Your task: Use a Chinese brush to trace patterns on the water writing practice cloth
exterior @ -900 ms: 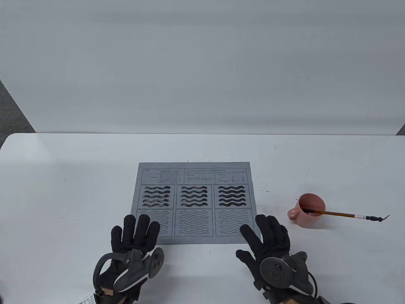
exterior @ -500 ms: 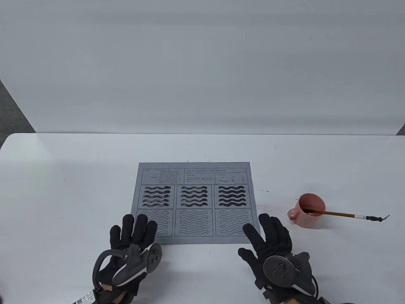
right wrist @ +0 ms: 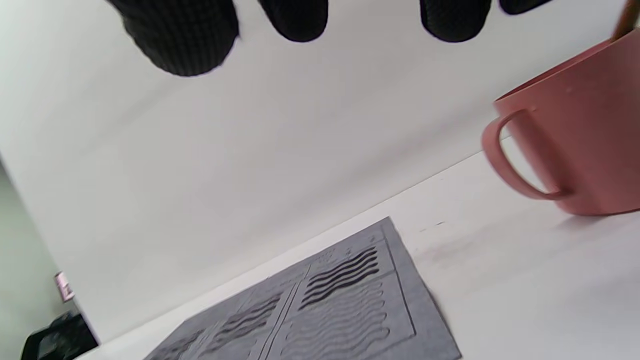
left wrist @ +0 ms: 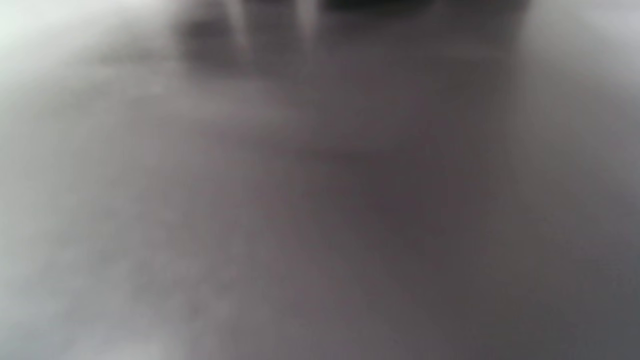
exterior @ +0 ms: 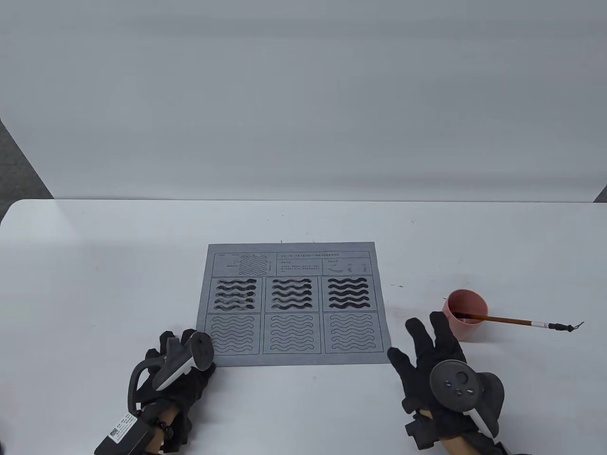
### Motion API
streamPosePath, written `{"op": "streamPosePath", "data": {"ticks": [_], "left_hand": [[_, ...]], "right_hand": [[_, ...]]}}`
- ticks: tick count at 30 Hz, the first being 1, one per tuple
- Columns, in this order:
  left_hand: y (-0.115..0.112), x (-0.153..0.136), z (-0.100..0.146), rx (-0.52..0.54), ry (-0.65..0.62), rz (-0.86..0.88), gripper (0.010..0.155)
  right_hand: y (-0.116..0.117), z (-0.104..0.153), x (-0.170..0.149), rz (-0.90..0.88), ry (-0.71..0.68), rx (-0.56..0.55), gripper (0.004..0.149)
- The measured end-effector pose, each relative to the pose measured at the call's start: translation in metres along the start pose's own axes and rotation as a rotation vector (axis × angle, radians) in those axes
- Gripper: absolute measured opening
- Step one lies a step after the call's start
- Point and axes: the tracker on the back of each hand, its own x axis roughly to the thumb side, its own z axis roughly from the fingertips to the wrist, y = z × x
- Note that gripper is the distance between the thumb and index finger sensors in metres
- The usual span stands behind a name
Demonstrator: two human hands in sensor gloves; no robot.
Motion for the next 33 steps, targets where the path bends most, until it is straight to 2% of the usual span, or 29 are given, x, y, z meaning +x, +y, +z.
{"op": "streamPosePath", "data": {"ticks": [2,6,10,14,17,22,24,27,28,30,33], "left_hand": [[-0.001,0.006,0.004,-0.046,-0.025,-0.046,0.073],[-0.002,0.023,0.014,-0.037,-0.152,-0.074,0.069],[-0.006,0.04,0.025,-0.061,-0.244,-0.13,0.069],[-0.008,0.052,0.035,-0.075,-0.288,-0.178,0.07],[-0.009,0.056,0.041,-0.075,-0.283,-0.209,0.07],[-0.015,0.067,0.058,-0.091,-0.258,-0.319,0.074],[-0.016,0.072,0.063,-0.087,-0.273,-0.357,0.075],[-0.017,0.072,0.064,-0.099,-0.287,-0.364,0.074],[-0.017,0.072,0.063,-0.102,-0.276,-0.363,0.075],[-0.016,0.069,0.061,-0.077,-0.253,-0.369,0.08],[-0.016,0.065,0.054,-0.076,-0.231,-0.341,0.094]], "right_hand": [[-0.011,-0.005,-0.011,0.013,0.084,-0.041,0.063],[-0.027,-0.012,-0.035,0.138,0.249,-0.11,0.064],[-0.032,-0.017,-0.059,0.169,0.435,-0.064,0.064],[-0.024,-0.025,-0.088,0.151,0.561,-0.004,0.071],[-0.02,-0.031,-0.113,0.004,0.632,0.015,0.082],[-0.018,-0.041,-0.168,-0.526,0.61,-0.046,0.089],[-0.017,-0.043,-0.18,-0.649,0.608,0.009,0.087],[-0.019,-0.048,-0.179,-0.625,0.549,0.02,0.082],[-0.019,-0.049,-0.177,-0.607,0.54,0.001,0.077],[-0.021,-0.052,-0.168,-0.568,0.53,-0.055,0.056],[-0.021,-0.052,-0.156,-0.471,0.477,-0.127,0.042]]}}
